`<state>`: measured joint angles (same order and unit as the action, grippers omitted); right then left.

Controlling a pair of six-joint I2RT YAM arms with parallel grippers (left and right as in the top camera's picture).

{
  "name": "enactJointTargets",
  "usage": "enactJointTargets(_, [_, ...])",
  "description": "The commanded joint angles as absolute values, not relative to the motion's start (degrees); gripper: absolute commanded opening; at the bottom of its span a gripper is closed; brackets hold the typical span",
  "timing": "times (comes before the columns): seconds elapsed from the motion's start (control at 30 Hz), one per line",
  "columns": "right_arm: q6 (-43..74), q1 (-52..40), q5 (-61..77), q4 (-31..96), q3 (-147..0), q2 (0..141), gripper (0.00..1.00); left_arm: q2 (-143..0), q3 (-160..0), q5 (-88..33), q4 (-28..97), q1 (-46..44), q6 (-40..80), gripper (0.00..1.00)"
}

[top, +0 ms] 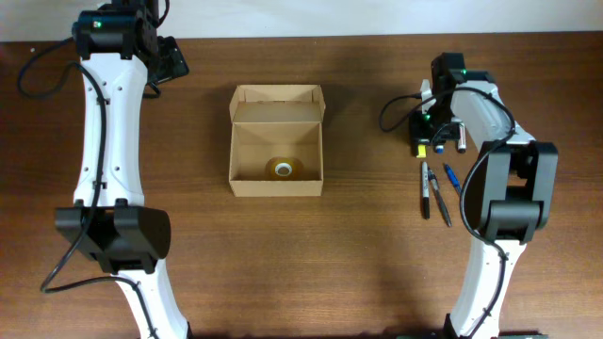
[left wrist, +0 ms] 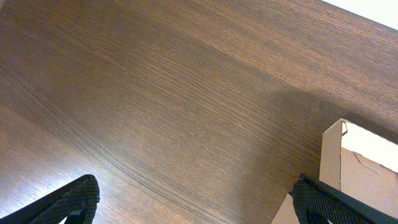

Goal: Pack container
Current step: 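Return the right gripper and grasp the yellow highlighter, then carry the highlighter into the box and open the right gripper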

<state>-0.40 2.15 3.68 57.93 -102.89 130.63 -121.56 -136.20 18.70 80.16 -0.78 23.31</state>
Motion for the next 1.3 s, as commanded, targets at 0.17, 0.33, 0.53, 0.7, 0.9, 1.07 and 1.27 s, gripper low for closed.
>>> enactJointTargets(0.17, [-1.7, -2.6, 8.9, 70.0, -123.8, 126.8, 0.04, -121.6, -137.1, 19.3, 80.2, -0.7, 22.6, 1.00])
enactJointTargets(0.33, [-10.1, -12.2, 8.8, 78.9, -141.6, 124.2, 0.04, -121.6, -137.1, 19.3, 80.2, -0.7, 22.6, 1.00])
enactJointTargets(0.53, [-25.0, -25.8, 8.4, 85.6, -147.5, 124.3, 0.04, -121.6, -137.1, 19.3, 80.2, -0.7, 22.6, 1.00])
enactJointTargets(0.7, [-35.0, -34.3, 8.5, 87.4, -142.4, 126.4, 0.04, -121.6, -137.1, 19.3, 80.2, -0.7, 22.6, 1.00])
enactJointTargets(0.9, [-40.5, -38.0, 8.5, 80.9, -131.8, 128.0, 0.04, -121.6, -137.1, 19.3, 80.2, -0.7, 22.6, 1.00])
enactJointTargets(1.07, [-40.5, -37.7, 8.4, 68.9, -119.9, 128.0, 0.04, -121.6, -137.1, 19.3, 80.2, -0.7, 22.6, 1.00])
enactJointTargets(1.27, [-40.5, -35.2, 8.5, 59.9, -110.5, 128.1, 0.04, -121.6, -137.1, 19.3, 80.2, -0.7, 22.6, 1.00])
